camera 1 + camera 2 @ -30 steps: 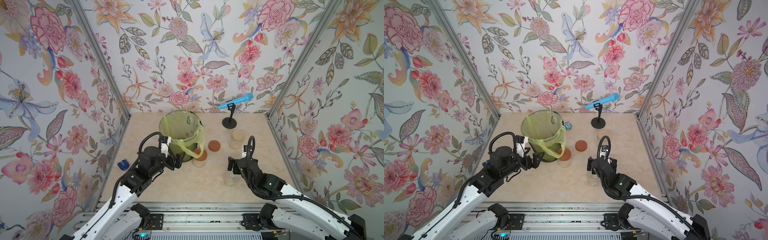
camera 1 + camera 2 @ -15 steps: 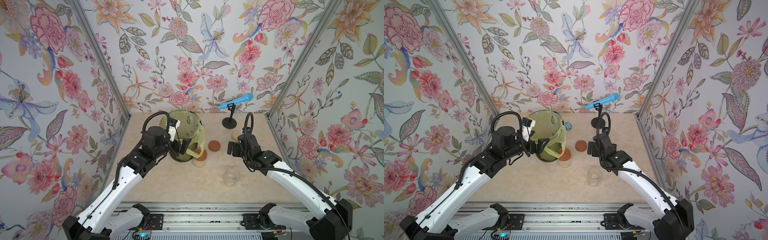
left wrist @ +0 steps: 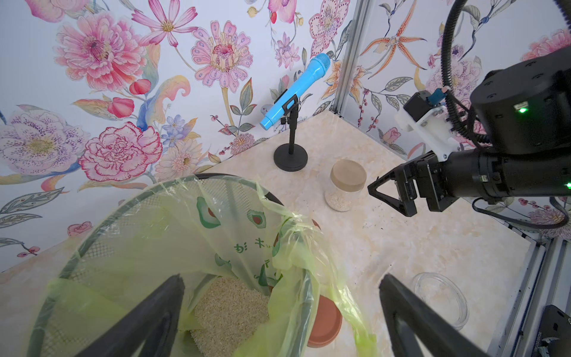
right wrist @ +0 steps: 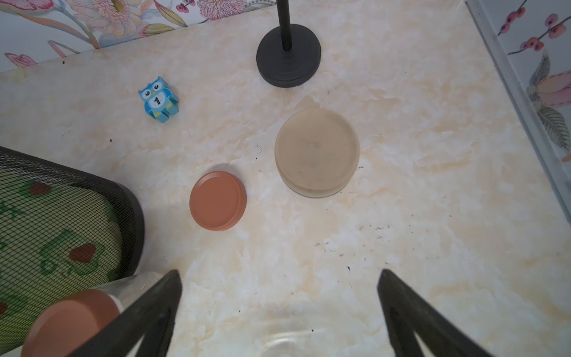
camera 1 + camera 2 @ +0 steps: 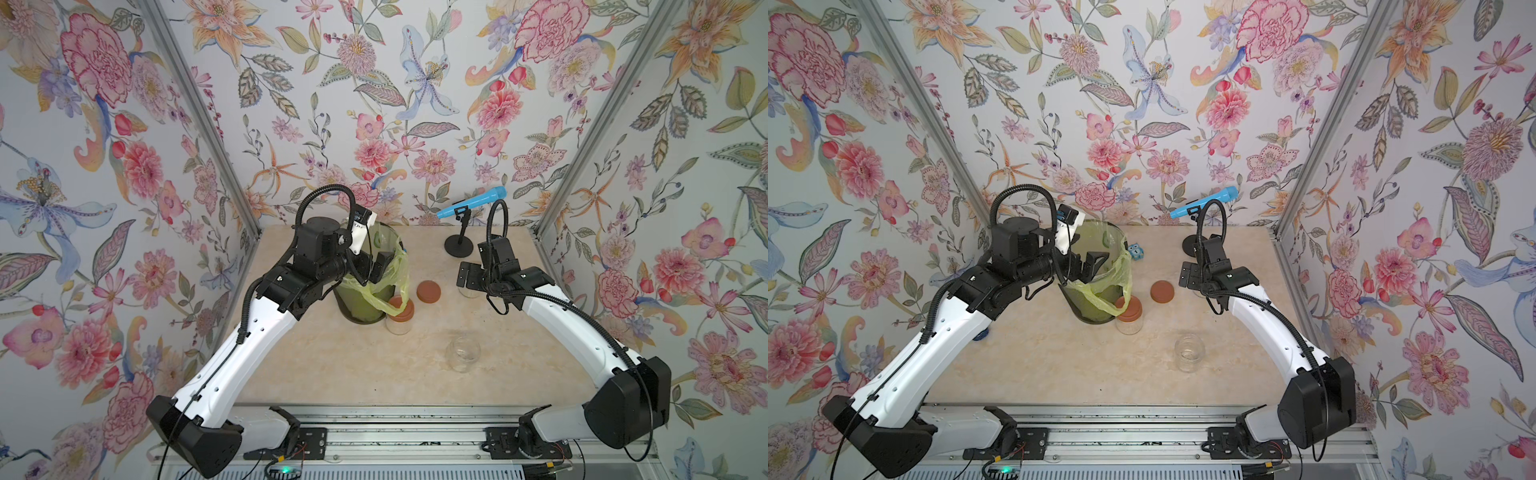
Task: Empty moldy rice from jars
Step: Pick up the jar from the center of the board.
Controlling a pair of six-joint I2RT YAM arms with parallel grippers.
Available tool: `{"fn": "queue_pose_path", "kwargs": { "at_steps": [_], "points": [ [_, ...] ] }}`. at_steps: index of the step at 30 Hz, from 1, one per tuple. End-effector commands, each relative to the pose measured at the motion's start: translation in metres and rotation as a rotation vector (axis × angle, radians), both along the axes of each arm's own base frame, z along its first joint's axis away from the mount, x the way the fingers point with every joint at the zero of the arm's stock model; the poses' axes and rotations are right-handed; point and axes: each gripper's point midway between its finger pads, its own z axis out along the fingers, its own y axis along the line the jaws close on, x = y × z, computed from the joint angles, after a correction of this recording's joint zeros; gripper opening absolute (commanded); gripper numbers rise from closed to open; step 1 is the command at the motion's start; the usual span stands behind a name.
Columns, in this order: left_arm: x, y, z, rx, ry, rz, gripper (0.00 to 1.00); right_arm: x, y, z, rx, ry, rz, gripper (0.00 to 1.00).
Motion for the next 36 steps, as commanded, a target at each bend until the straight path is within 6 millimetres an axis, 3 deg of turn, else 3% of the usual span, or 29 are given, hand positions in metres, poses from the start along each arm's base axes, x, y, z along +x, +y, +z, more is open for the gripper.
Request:
{"fn": "queue_pose_path", "kwargs": {
  "at_steps": [1,12,17,18,25,36],
  "points": [
    [-0.001,-0.010,0.005,0.006,0.016,-0.044,1.00,0.002,-0.005,-0.010,0.005,0.082,-0.019,1.00],
    [0.024,-0.041,-0.007,-0.047,0.127,-0.029,1.00,0.041,-0.017,-0.026,-0.027,0.197,-0.067,1.00],
    [0.025,-0.057,0.000,-0.017,0.105,-0.018,1.00,0.055,-0.023,-0.040,-0.046,0.255,-0.085,1.00],
    [0.031,-0.064,-0.011,0.005,0.119,-0.008,1.00,0.058,-0.024,-0.042,-0.052,0.261,-0.087,1.00],
    [0.034,-0.093,-0.023,0.017,0.164,-0.028,1.00,0.073,-0.022,-0.061,-0.068,0.299,-0.077,1.00],
    [0.035,-0.104,-0.031,0.034,0.202,-0.063,1.00,0.086,-0.027,-0.089,-0.101,0.354,-0.084,1.00]
  ]
}}
